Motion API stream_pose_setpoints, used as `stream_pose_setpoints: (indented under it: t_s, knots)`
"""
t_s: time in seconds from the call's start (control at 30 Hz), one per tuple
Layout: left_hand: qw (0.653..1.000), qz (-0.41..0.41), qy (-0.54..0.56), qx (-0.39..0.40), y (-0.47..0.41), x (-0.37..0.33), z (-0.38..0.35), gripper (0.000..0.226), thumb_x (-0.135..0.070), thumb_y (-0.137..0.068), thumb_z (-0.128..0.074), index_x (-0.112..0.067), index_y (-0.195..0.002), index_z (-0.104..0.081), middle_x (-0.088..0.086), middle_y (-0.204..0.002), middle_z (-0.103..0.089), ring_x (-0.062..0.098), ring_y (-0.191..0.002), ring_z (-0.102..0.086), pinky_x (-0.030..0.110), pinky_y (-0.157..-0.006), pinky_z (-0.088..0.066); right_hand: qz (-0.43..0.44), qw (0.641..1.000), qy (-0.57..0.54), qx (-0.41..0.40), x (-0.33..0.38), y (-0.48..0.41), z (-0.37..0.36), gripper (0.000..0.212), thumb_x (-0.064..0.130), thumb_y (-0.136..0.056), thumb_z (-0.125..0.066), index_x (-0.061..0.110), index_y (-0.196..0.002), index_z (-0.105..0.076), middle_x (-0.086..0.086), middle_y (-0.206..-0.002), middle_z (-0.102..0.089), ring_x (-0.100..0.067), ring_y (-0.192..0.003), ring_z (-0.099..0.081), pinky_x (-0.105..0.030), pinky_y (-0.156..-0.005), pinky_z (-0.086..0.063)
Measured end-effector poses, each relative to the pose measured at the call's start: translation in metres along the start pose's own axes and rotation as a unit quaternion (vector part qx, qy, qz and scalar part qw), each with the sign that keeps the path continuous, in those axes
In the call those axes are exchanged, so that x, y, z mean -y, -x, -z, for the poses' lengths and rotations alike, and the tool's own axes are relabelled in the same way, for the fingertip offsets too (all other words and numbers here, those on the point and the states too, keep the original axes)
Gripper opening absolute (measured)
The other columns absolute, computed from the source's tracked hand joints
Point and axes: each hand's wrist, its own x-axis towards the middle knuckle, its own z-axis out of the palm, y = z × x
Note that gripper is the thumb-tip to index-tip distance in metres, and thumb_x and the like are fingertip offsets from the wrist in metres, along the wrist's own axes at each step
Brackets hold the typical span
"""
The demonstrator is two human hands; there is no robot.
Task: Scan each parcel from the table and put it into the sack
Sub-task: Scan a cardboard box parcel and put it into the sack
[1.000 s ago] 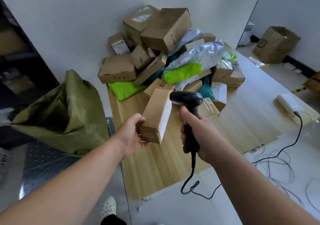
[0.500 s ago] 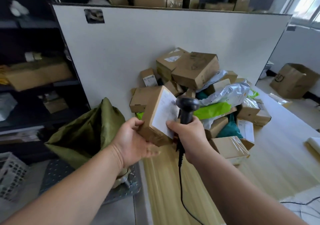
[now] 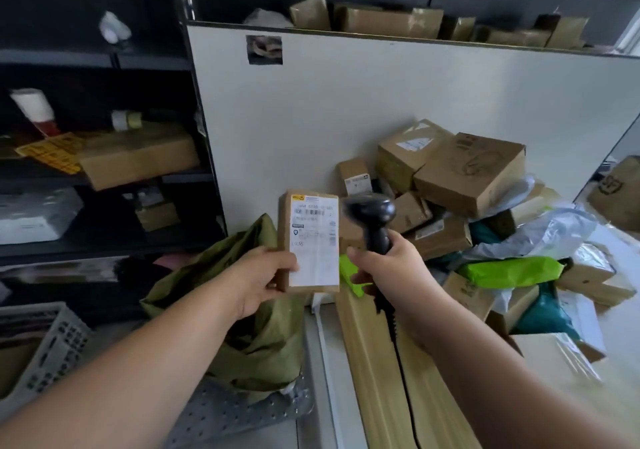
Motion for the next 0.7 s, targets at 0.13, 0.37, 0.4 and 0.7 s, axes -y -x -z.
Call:
stream_pose_setpoints:
  t_s: [0.13,0.37,0.4,0.7]
  knots:
    - [0.999,0.002,-0.012,-0.047,-0.032,0.002,0.049,0.023,-0.001,-0.081,-0.064,-0.018,-0.095,-0.061,0.002,-0.098,-0.070,0.020,-0.095,-0.063,0.039,-0.091,-0.048,-0.064,0.986,-0.101,0.114,0.020,-0.012,-0.028,0.018,0.021,-0.091,-0.068,0.010,-0.097,-0.055,-0.002,-0.059,-0.059,-0.016,-0.051,-0.058,-0.029,-0.049,-0.049]
    - [0.996,0.010,-0.055,-0.072,-0.066,0.011,0.112,0.021,-0.007,-0.081,-0.067,-0.026,-0.087,-0.061,-0.009,-0.093,-0.068,0.010,-0.091,-0.059,0.031,-0.081,-0.040,-0.125,0.967,-0.114,0.189,0.040,-0.035,-0.085,0.031,0.039,-0.089,-0.068,0.012,-0.089,-0.054,-0.003,-0.059,-0.055,-0.017,-0.049,-0.051,-0.029,-0.050,-0.045]
    - [0.996,0.015,-0.054,-0.073,-0.070,0.013,0.118,0.022,-0.006,-0.081,-0.066,-0.027,-0.087,-0.061,-0.009,-0.092,-0.067,0.010,-0.091,-0.058,0.032,-0.083,-0.041,-0.130,0.967,-0.107,0.192,0.041,-0.039,-0.092,0.032,0.040,-0.089,-0.067,0.012,-0.091,-0.053,-0.003,-0.058,-0.055,-0.017,-0.048,-0.051,-0.029,-0.049,-0.044]
    - [0.992,0.071,-0.050,-0.096,-0.113,0.039,0.153,0.025,-0.006,-0.081,-0.068,-0.027,-0.089,-0.056,-0.009,-0.086,-0.063,0.012,-0.088,-0.058,0.033,-0.084,-0.044,-0.173,0.960,-0.078,0.206,0.033,-0.077,-0.137,0.037,0.045,-0.088,-0.068,0.013,-0.078,-0.050,-0.001,-0.055,-0.053,-0.014,-0.043,-0.049,-0.025,-0.043,-0.044]
